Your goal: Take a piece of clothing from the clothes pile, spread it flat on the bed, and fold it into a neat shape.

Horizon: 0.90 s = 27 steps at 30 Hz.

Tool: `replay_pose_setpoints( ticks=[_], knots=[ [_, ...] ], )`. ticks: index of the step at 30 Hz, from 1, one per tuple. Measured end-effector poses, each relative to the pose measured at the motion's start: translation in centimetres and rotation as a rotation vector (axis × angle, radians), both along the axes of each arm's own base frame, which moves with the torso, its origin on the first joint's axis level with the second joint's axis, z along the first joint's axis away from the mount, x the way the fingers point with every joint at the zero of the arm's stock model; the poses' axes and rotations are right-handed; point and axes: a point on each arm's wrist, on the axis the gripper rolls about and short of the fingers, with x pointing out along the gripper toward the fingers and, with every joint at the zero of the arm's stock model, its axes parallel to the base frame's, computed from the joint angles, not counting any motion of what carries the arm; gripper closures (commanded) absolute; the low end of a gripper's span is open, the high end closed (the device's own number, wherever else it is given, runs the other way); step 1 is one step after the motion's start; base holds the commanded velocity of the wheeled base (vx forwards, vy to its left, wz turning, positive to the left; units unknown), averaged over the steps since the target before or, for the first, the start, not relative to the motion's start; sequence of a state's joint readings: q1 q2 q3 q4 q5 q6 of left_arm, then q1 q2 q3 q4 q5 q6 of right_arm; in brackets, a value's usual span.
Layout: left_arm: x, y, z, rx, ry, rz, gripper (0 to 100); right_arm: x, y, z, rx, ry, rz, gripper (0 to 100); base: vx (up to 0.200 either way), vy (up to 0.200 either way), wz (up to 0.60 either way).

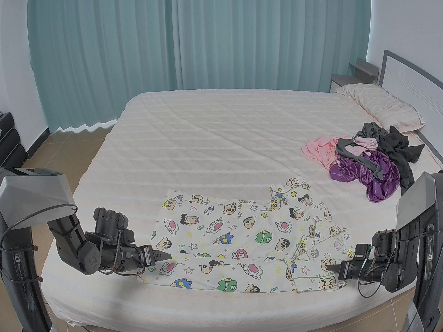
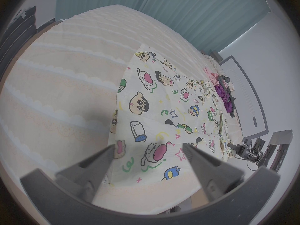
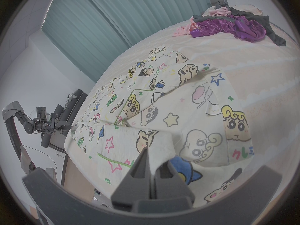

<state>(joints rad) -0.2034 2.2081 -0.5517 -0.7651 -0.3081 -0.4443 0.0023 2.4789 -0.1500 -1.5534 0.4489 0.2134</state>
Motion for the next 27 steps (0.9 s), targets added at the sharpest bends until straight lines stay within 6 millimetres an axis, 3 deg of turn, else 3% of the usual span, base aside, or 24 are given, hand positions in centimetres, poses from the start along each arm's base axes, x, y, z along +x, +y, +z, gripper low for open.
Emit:
replay_pose_setpoints(
  ticks=[11, 27],
  knots=[
    [0.3, 0.2, -0.2, 0.024, -0.011, 0.001, 100, 0.0, 0.0, 0.2, 0.002, -0.007, -0.003, 100, 0.000, 0.000, 0.00],
    [-0.9, 0.8, 0.6, 0.111, -0.031, 0.026, 100, -0.1, -0.2, 1.2, 0.012, -0.027, -0.021, 100, 0.000, 0.000, 0.00]
  ],
)
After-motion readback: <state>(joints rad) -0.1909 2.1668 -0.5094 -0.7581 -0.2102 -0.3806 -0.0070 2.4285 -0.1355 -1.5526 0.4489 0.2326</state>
